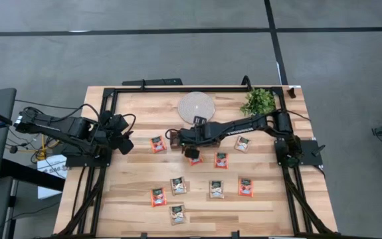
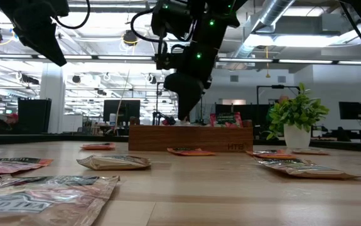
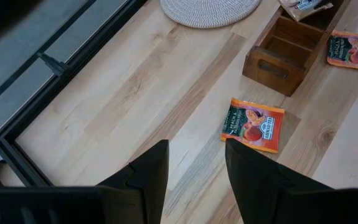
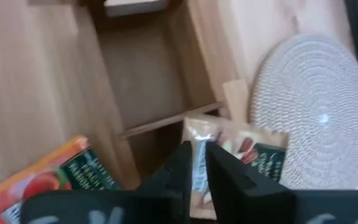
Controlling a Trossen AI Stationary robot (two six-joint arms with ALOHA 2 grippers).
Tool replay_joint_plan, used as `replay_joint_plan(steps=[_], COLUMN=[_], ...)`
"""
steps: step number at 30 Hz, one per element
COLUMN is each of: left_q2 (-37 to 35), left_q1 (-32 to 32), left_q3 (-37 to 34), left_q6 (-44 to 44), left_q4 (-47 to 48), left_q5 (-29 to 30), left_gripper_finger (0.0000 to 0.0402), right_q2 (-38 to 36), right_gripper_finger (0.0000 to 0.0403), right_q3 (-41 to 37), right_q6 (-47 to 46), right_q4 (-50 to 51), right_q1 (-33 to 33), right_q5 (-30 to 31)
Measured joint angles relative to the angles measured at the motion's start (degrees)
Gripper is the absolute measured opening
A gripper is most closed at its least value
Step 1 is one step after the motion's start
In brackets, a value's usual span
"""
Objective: Pick & Place Tea
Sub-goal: Put the brown tea bag into the middle slot of the wooden organizer
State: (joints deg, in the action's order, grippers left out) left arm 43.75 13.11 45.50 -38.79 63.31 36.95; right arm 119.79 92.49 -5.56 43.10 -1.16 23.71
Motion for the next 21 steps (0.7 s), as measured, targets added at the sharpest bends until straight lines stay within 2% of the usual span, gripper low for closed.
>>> replay_joint_plan(steps=[5, 21], left_q2=[0.0, 0.0], left_q1=[0.0, 0.0], left_q3=[0.0, 0.0], left_q6=[0.0, 0.0], left_q4=[0.0, 0.0], left_q5=[0.0, 0.0], left_gripper_finger=[0.0151, 0.0151], right_q2=[0.0, 1.5], right_gripper_finger=[0.0004, 0.0001], right_q3=[0.0, 0.1], right_q6=[0.0, -0.4], right_q4=[-2.6, -4.9], right_q1=[0.8, 3.6], right_q5=[0.1, -1.9])
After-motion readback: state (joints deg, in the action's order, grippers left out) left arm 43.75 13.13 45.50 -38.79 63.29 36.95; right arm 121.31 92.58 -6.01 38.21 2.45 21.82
